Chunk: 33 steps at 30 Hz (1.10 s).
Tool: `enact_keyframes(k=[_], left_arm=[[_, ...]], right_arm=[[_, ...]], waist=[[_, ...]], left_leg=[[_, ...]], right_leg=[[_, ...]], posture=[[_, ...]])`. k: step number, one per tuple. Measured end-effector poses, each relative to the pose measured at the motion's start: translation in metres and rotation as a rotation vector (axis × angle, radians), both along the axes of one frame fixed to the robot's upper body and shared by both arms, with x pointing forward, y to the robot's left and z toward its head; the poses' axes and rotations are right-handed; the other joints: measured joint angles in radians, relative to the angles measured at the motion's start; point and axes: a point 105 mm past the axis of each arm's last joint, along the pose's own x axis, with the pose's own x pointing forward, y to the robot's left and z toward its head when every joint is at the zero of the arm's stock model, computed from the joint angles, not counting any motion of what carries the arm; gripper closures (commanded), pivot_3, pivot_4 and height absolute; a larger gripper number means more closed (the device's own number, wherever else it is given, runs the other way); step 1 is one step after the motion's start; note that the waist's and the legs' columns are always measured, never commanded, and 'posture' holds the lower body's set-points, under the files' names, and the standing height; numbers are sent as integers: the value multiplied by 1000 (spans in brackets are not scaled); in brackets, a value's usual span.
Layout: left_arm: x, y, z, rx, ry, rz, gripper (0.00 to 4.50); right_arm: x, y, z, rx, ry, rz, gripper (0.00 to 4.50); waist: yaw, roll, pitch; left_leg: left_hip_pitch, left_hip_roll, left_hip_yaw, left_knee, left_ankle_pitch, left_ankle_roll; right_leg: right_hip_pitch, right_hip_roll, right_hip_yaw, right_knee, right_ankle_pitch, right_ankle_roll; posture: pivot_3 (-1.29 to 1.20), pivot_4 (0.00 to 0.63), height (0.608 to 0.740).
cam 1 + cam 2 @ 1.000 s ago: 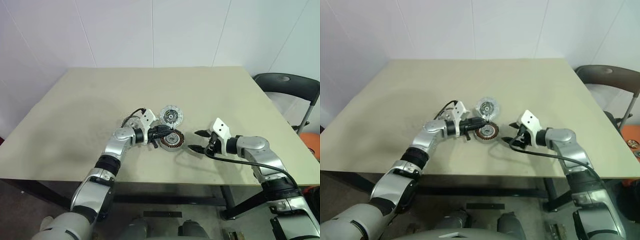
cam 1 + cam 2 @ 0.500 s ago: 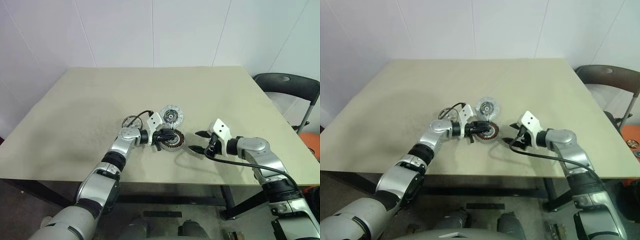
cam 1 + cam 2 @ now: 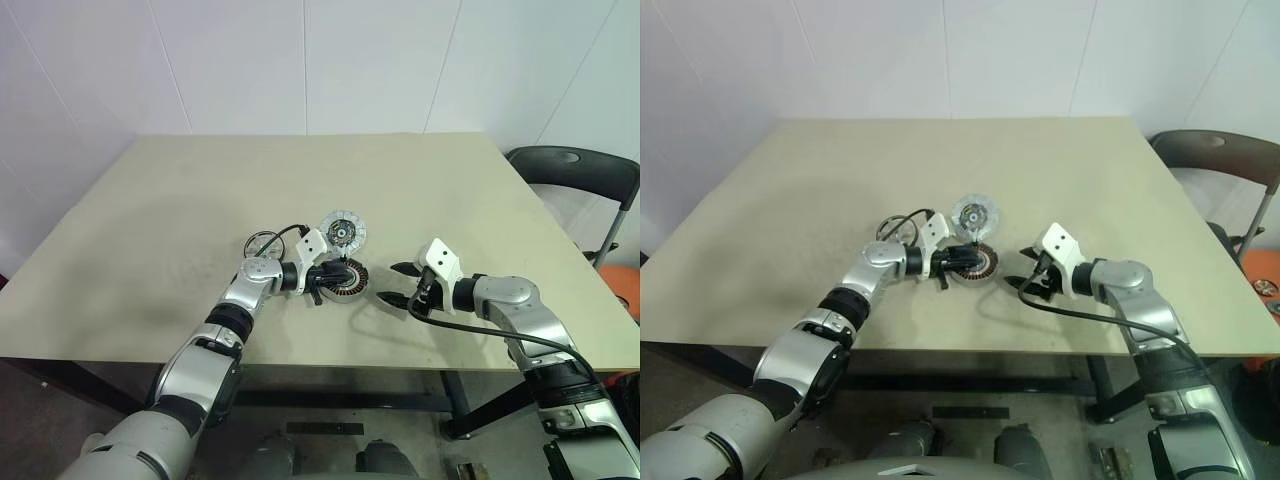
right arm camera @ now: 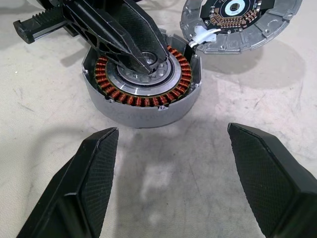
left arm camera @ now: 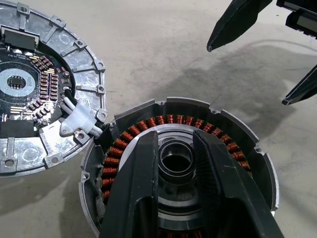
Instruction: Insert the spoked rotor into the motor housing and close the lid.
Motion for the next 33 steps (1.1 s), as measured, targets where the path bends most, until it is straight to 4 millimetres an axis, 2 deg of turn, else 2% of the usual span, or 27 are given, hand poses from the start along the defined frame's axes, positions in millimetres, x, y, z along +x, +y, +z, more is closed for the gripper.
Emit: enact_keyframes(k=[10,15,24,29,33], left_arm=[[0,0,0,6,-5,1,3774],[1,1,-1,20,-24,8,2199],[8,9,7,-16,-17,51,2199],[21,18,35,-90,-80,109,2199],[36,37,62,-186,-123,229,3427]], right_arm=[[-1,0,-2,-1,4,-3,781],[-1,-1,-2,-2,1,-9,781],[0,-1,-2,-3,-2,-14,781],[0,-1,-2,-3,-4,-17,781],[-1,-2,-3,-3,0,-19,781]], waist=[[0,0,0],[0,0,0],[-1,0,0],[-1,0,0],[-5,0,0]], left_leg=[[0,0,0,0,0,0],[0,0,0,0,0,0],[0,0,0,0,0,0],[0,0,0,1,0,0],[0,0,0,0,0,0]], right_leg=[[0,0,0,0,0,0],[0,0,0,0,0,0],[0,0,0,0,0,0],[0,0,0,0,0,0],[0,0,0,0,0,0]], posture=[[0,0,740],[0,0,740],[0,0,740],[0,0,740],[0,0,740]])
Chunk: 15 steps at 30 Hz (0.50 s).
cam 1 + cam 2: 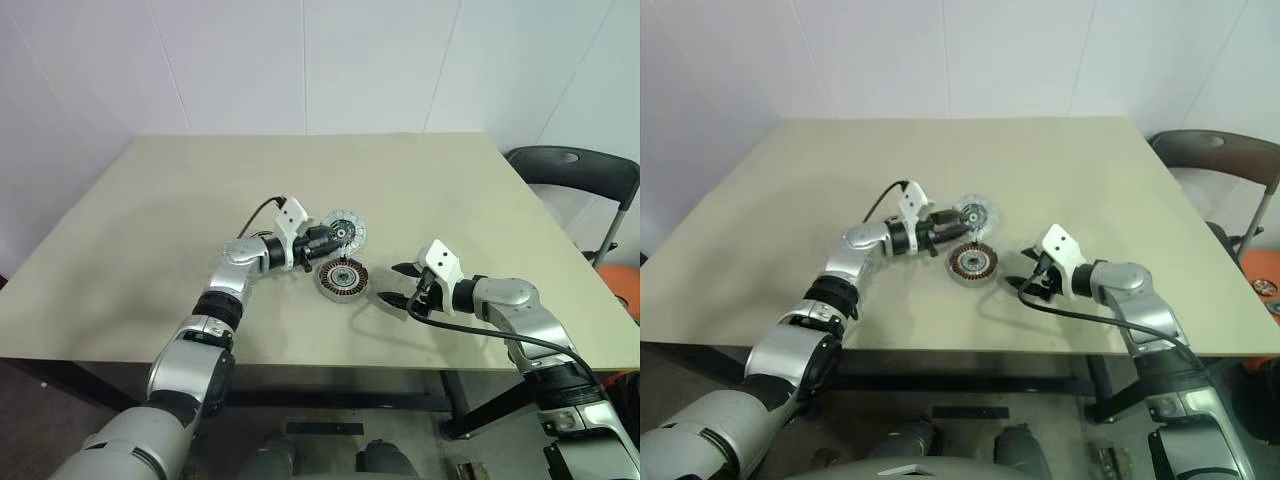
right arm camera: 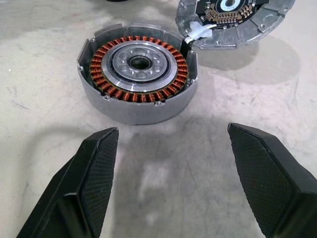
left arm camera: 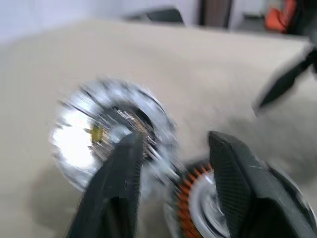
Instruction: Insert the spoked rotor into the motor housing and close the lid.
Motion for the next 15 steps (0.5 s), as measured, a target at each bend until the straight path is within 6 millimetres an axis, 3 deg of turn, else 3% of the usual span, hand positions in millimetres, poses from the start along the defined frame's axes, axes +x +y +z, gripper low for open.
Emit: enact_keyframes(k=[3,6,9,15], left_arm=[[4,27,16,-40,-41,98,4416],[-6,60,6,-46,-7,203,4416],[-20,74,-7,-70,64,264,3843],[-38,119,-16,-147,179,484,1927]], right_arm=[[-2,0,-3,0,9,1,781],[-2,0,-4,-1,14,1,781],[-2,2,-5,-3,16,7,781],[-1,7,-7,-5,16,36,781]], waist=[[-7,0,0],[-20,0,0],[-20,0,-1],[-20,0,-1]], left_leg=[[0,0,0,-1,0,0],[0,0,0,0,0,0],[1,0,-1,1,0,0],[2,0,-1,2,0,0]], right_leg=[[0,0,1,0,0,0],[0,0,1,0,0,0],[0,0,0,1,0,0],[0,0,0,1,1,0]], posture=[[0,0,740],[0,0,740],[0,0,740],[0,0,740]])
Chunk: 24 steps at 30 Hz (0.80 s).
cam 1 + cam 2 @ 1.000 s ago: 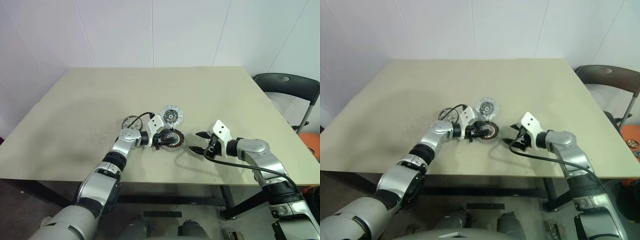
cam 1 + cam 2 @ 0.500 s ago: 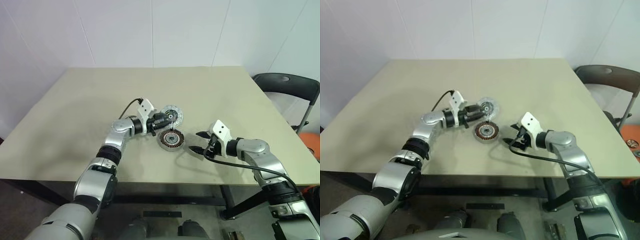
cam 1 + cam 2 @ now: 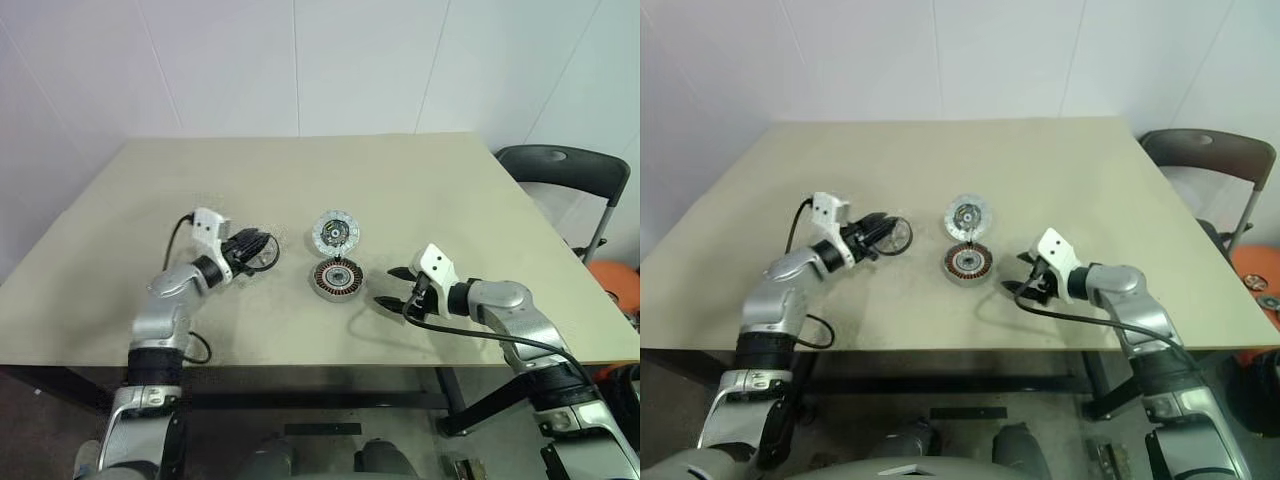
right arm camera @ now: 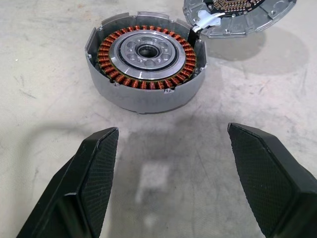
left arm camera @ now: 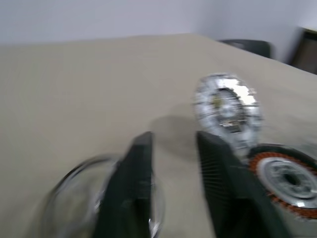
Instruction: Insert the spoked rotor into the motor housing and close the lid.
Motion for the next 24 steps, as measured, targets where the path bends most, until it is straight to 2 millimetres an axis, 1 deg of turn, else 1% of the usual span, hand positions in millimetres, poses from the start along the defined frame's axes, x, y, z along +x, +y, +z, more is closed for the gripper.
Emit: enact_keyframes(k=[3,5,8,11,13,15,20,23,24], left_arm=[[-1,21,-6,-53,62,118,923],[-2,32,-9,-84,103,178,923],[-1,37,-15,-127,163,219,923],[4,31,-20,-175,207,224,923],[9,25,-19,-206,223,211,923],[12,23,-19,-215,232,207,923],[16,15,-37,-232,307,193,923],[17,8,-47,-233,343,183,373],[17,7,-51,-234,353,183,56]], right_arm=[[0,1,-2,-8,5,12,781],[0,2,-3,-9,7,16,781],[0,3,-2,-10,4,21,781],[1,2,-2,-10,6,21,781],[1,2,-2,-11,7,21,781],[1,2,-2,-11,7,21,781],[1,2,-3,-13,6,18,781],[1,2,-3,-15,6,18,781],[0,2,-3,-16,6,17,781]], waist=[[3,0,0],[6,0,0],[10,-1,0],[21,-1,0],[26,-1,0],[27,-1,0],[27,-1,-1],[27,-1,-1],[26,-1,-1]], left_leg=[[0,0,0,0,0,0],[0,0,0,0,0,0],[0,0,0,0,0,0],[0,0,1,0,0,0],[0,0,1,0,0,0],[0,0,1,0,0,0],[0,0,1,0,0,0],[0,0,1,0,0,0],[0,0,1,0,0,0]], right_leg=[[0,0,0,0,0,0],[0,0,0,0,0,0],[0,0,0,0,0,0],[0,0,0,0,0,0],[0,0,0,0,0,0],[0,0,0,-1,0,0],[0,0,0,-1,0,0],[0,0,0,-1,0,0],[0,0,0,-1,0,0]], posture=[[0,0,740],[0,0,740],[0,0,740],[0,0,740],[0,0,740],[0,0,740],[0,0,740],[0,0,740],[0,0,740]])
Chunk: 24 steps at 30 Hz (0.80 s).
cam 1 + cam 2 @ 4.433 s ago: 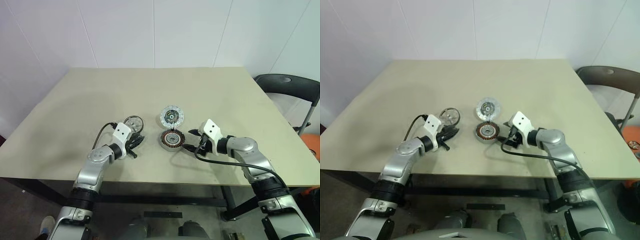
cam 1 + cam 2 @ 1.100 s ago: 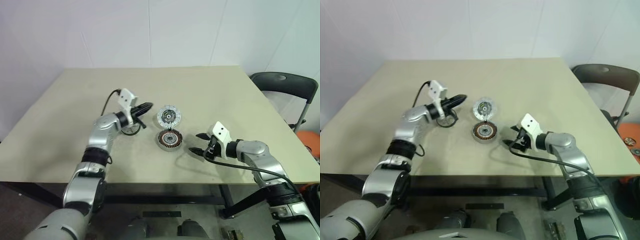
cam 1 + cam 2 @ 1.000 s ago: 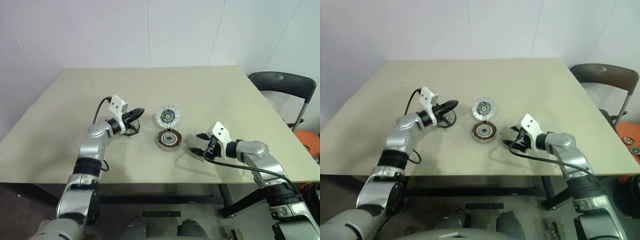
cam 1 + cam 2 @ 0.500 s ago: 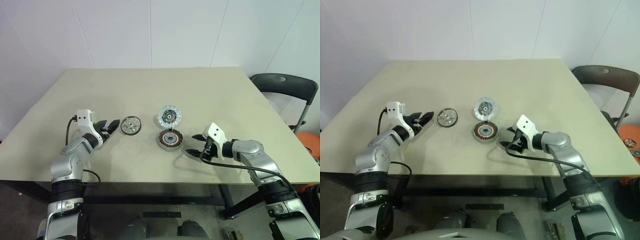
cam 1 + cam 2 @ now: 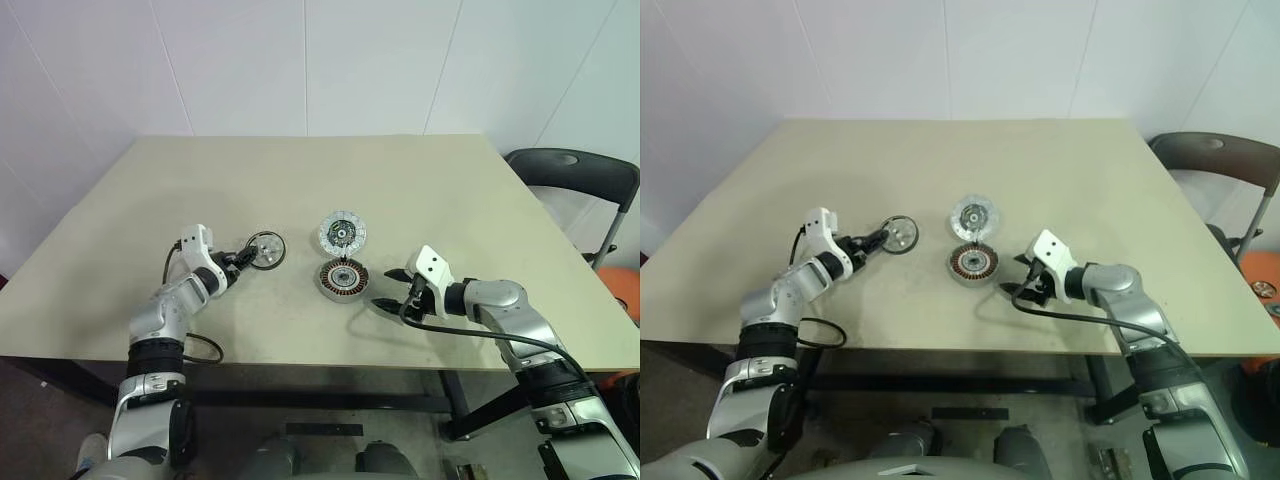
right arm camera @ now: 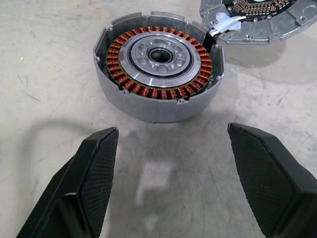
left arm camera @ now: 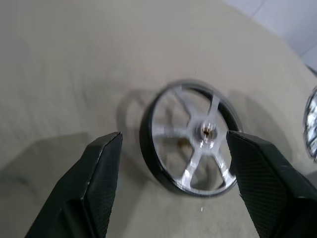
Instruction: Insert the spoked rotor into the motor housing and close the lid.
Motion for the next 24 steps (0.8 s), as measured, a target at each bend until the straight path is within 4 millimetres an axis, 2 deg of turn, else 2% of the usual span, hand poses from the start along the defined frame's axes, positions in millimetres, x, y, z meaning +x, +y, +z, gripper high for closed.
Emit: enact_keyframes(k=[9,14,16,24], left_arm=[[13,-6,9,10,-27,3,22],[13,-13,2,2,1,-15,22],[13,-19,-3,-17,29,-47,22],[21,-42,0,-76,36,-108,22]], right_arm=[[0,0,0,-3,-3,-5,781],[0,0,0,-3,-4,-5,781],[0,0,-1,-3,-3,-6,781],[0,0,-1,-3,-5,-8,781]], waist=[[0,0,0],[-1,0,0],[-1,0,0],[1,0,0]], left_leg=[[0,0,0,0,0,0],[0,0,0,0,0,0],[0,0,0,0,0,0],[-1,0,0,0,0,0]], right_leg=[[0,0,0,0,0,0],[0,0,0,0,0,0],[0,0,0,0,0,0],[0,0,0,0,0,0]], posture=[[0,0,740],[0,0,740],[0,0,740],[0,0,740]])
